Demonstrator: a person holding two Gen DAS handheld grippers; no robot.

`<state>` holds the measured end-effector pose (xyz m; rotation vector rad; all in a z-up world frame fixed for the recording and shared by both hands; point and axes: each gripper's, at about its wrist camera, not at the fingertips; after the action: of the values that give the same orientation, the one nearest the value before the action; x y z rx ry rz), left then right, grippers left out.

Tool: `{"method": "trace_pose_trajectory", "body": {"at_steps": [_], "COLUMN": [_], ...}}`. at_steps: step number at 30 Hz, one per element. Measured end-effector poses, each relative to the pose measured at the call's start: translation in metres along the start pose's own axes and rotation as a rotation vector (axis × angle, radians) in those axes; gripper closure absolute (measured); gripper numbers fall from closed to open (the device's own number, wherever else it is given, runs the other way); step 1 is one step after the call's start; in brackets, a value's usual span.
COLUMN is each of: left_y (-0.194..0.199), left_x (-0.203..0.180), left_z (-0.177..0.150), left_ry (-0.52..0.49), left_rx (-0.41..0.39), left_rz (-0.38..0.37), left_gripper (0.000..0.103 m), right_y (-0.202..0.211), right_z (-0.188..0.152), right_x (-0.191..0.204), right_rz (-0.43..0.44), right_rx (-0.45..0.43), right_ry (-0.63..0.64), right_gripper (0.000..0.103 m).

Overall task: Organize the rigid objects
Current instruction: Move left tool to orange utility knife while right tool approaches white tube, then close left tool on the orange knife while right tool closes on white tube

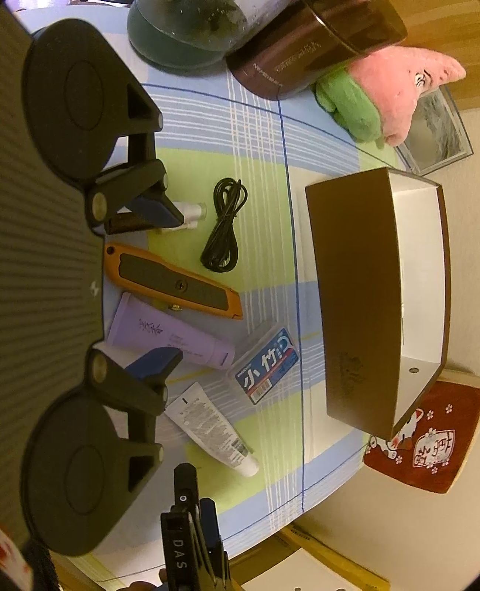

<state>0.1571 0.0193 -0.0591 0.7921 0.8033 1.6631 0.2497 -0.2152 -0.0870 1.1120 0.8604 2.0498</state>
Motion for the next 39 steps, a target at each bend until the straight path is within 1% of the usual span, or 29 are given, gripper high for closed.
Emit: {"method": "trace_pose_trajectory", "body": {"at_steps": [12, 14, 19, 21, 23, 25, 30, 32, 39], "left_y": [-0.026, -0.032, -0.046, -0.052, -0.057, -0.061, -0.071, -0.074, -0.080], "left_x": [-0.009, -0.010, -0.012, -0.013, -0.013, -0.014, -0.016, -0.017, -0.017], "left_z": [0.005, 0.006, 0.009, 0.010, 0.010, 0.010, 0.012, 0.012, 0.012], "left_ry": [-0.050, -0.053, -0.084, -0.094, -0.100, -0.110, -0.129, -0.131, -0.125], "left_rx": [0.019, 0.026, 0.044, 0.053, 0.064, 0.066, 0.080, 0.092, 0.106], "left_rz": [-0.007, -0.008, -0.011, -0.006, -0.003, -0.003, 0.003, -0.007, -0.010], "left_gripper": [0.040, 0.045, 0.052, 0.054, 0.059, 0.061, 0.065, 0.070, 0.071], "right_y": [-0.019, -0.023, -0.029, -0.031, -0.034, -0.036, -0.042, -0.046, -0.060], "right_z": [0.004, 0.006, 0.010, 0.011, 0.012, 0.013, 0.019, 0.023, 0.042], "right_x": [-0.008, -0.011, -0.018, -0.019, -0.018, -0.019, -0.018, -0.016, -0.017], "right_rz": [-0.010, -0.006, -0.006, -0.012, -0.020, -0.025, -0.034, -0.039, -0.089], "right_rx": [-0.018, -0.022, -0.026, -0.031, -0.032, -0.033, -0.039, -0.041, -0.064], "right_ry": [-0.062, -0.095, -0.153, -0.155, -0.154, -0.158, -0.150, -0.137, -0.139], "right_gripper": [0.034, 0.034, 0.034, 0.034, 0.034, 0.034, 0.034, 0.034, 0.034]}}
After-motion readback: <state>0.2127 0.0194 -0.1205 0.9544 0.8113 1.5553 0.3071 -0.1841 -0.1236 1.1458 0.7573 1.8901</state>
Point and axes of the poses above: each gripper's, at about its wrist camera, not at the fingertips, and y roughly against the way its jaws point, x to its left, z to its top, and after that the axes turned 9 degrees about z, right-handed
